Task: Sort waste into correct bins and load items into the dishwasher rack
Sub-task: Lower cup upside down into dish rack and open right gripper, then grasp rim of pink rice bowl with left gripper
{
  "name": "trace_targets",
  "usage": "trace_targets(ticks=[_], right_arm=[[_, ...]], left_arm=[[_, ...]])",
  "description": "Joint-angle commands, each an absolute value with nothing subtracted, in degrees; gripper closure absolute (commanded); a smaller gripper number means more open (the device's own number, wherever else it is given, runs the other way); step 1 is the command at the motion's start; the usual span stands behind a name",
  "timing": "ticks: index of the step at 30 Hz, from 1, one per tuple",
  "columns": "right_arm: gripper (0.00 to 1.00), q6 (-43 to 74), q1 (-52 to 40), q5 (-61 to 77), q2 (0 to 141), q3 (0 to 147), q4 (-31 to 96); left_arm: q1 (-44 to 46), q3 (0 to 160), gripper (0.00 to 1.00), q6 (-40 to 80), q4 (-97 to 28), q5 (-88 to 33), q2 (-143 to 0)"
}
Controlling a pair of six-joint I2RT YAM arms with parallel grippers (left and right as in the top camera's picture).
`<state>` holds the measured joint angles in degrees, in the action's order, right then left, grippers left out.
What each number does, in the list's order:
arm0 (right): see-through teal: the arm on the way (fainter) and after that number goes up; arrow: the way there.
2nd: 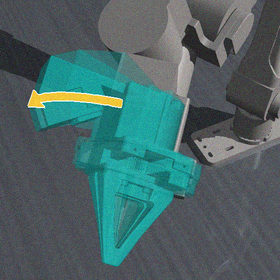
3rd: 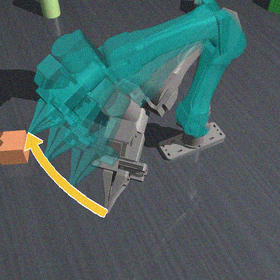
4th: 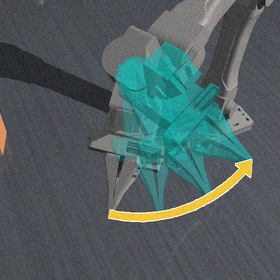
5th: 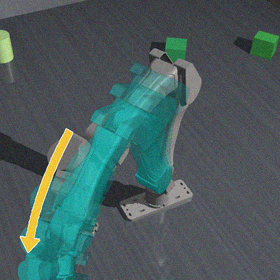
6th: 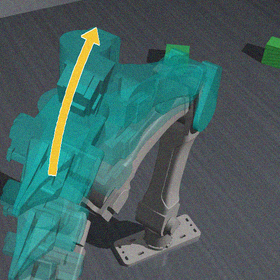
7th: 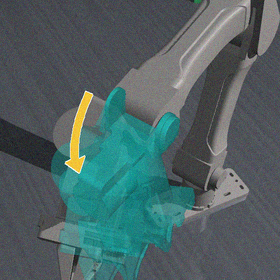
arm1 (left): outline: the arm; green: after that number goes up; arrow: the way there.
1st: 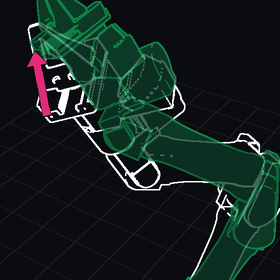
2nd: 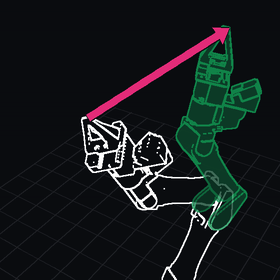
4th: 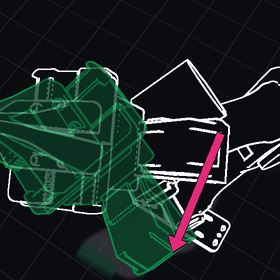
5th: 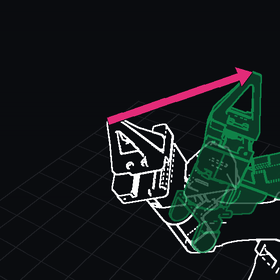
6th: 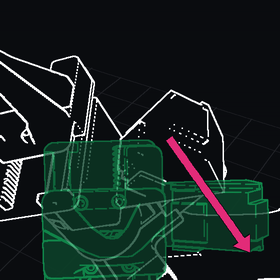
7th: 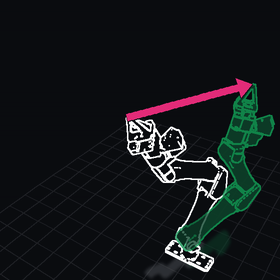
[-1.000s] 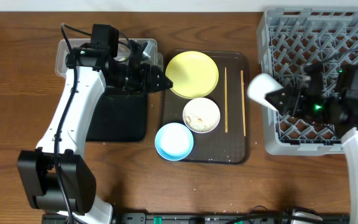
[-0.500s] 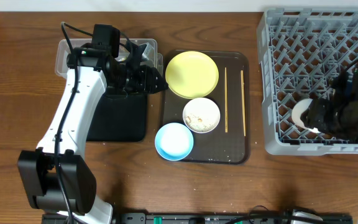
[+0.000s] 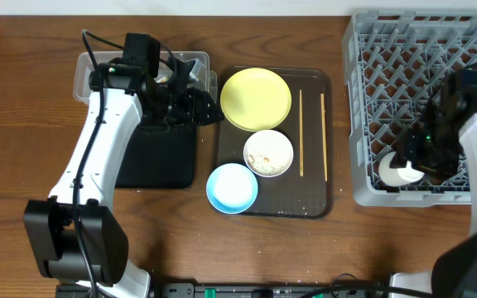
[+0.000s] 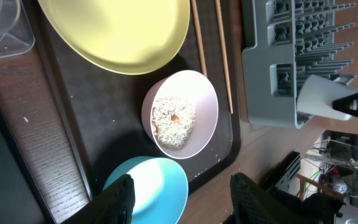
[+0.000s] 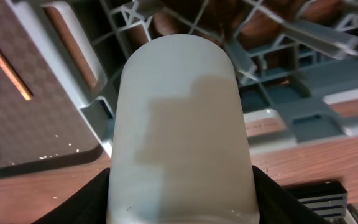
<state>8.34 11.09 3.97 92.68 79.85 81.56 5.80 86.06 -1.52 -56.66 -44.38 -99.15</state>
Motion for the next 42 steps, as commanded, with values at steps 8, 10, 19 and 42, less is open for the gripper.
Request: trace_targets(ticks=[8,10,19,42], right_arm=[[0.11,7.66,9.04,3.90,95.98,80.97,78.63],[0.09,7.66,9.13,5.06,95.74,82.13,78.85],[0.09,7.66,10.72,7.14,91.90,91.42,78.94],[0.09,6.92,11.55,7.09,88.82,91.81,79.96]], left_arm=[[11.46,86.80,0.47,-1.91,-56.27,-33.47,-99.18],[14.09,86.80,0.47,-1.91,-55.75,-29.61,-99.15],[30.55,86.78,0.47,1.63,-49.36,-15.53,-100.97],[45.63,86.67,0.68,11.55,-39.03,-6.92,-118.26]])
